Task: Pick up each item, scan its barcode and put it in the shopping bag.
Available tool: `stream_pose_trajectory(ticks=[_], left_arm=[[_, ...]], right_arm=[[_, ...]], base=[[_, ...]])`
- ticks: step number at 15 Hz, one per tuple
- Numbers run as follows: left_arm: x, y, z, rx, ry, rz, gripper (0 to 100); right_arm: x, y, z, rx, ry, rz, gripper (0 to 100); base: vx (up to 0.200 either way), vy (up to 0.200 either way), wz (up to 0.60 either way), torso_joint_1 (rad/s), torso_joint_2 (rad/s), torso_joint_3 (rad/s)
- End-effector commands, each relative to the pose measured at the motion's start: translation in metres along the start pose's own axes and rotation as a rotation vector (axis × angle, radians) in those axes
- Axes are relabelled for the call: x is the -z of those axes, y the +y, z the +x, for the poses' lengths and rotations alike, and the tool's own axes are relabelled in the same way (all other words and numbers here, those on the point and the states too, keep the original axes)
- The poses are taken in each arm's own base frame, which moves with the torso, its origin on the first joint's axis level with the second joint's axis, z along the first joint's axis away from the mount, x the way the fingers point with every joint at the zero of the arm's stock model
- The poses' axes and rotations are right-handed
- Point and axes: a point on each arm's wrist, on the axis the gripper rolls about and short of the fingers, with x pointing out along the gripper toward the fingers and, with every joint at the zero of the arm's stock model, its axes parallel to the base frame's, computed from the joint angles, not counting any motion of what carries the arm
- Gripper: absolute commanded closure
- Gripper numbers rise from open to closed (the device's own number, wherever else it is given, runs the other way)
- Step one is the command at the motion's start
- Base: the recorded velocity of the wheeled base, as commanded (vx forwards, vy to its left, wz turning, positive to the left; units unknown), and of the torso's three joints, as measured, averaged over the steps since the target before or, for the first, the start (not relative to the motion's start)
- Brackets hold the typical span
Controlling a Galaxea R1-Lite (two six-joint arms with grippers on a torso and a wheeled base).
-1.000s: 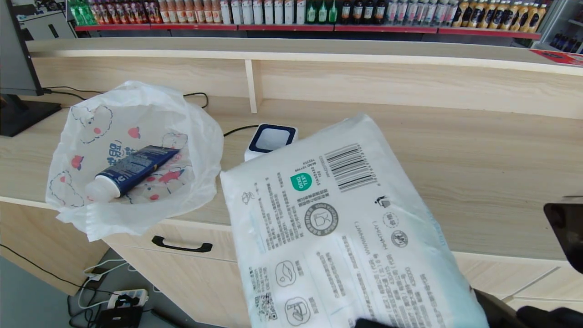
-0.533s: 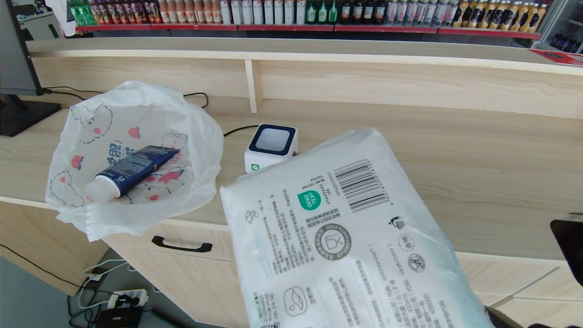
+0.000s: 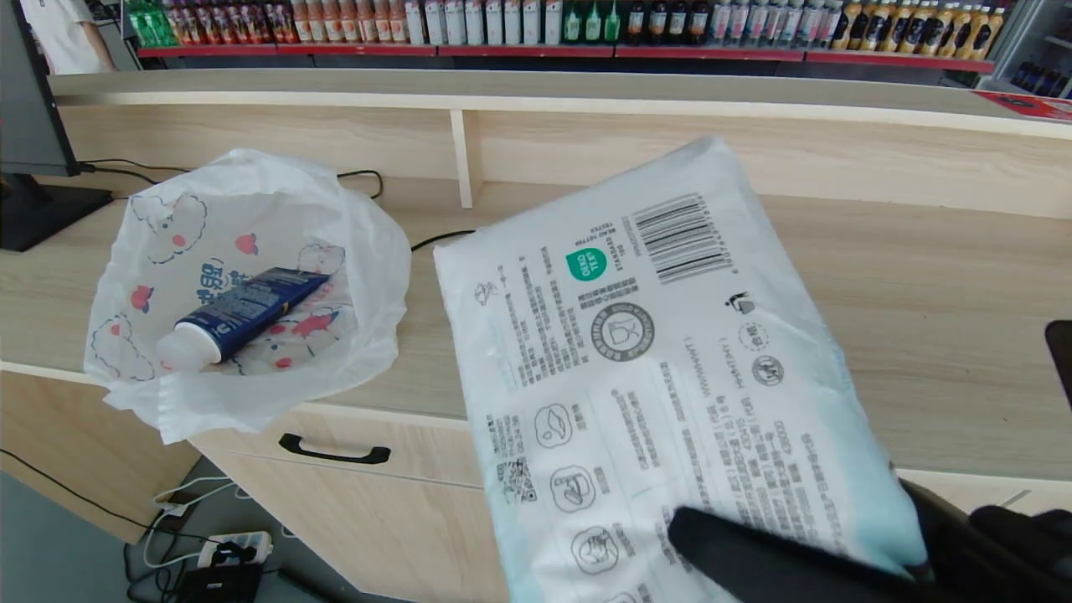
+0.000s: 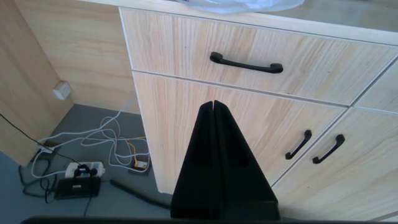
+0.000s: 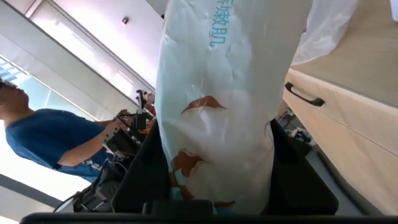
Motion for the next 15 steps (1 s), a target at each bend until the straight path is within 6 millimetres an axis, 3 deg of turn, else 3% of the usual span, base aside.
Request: stream_pose_trajectory(ticks=[1,3,6,9,12,15], left_arm=[[0.0,0.0,0.0,0.0,0.001,-0.001,100],[0.0,0.0,0.0,0.0,0.001,-0.003,100],[0.0,0.0,0.0,0.0,0.001,-0.003,100],[0.0,0.0,0.0,0.0,0.001,-0.003,100],[0.0,0.0,0.0,0.0,0.001,-0.003,100],[0.0,0.0,0.0,0.0,0.001,-0.003,100]], right_arm=[[-0.022,-0.011,0.017,0.065,-0.088,-0.11,100],[-0.044,-0.031,0.019,0.18,-0.165,-0.257,100],[-0.061,-0.052,0.013,0.297,-0.21,-0.413,100],[-0.074,-0.063,-0.002,0.404,-0.233,-0.579,100],[-0.098,-0.077,-0.026,0.584,-0.286,-0.789,100],[-0.113,-0.09,-0.044,0.71,-0.346,-0.839,100]], base=[[0.0,0.0,0.0,0.0,0.0,0.0],[0.0,0.0,0.0,0.0,0.0,0.0],[0.0,0.0,0.0,0.0,0.0,0.0],[0.0,0.0,0.0,0.0,0.0,0.0],[0.0,0.0,0.0,0.0,0.0,0.0],[0.0,0.0,0.0,0.0,0.0,0.0]])
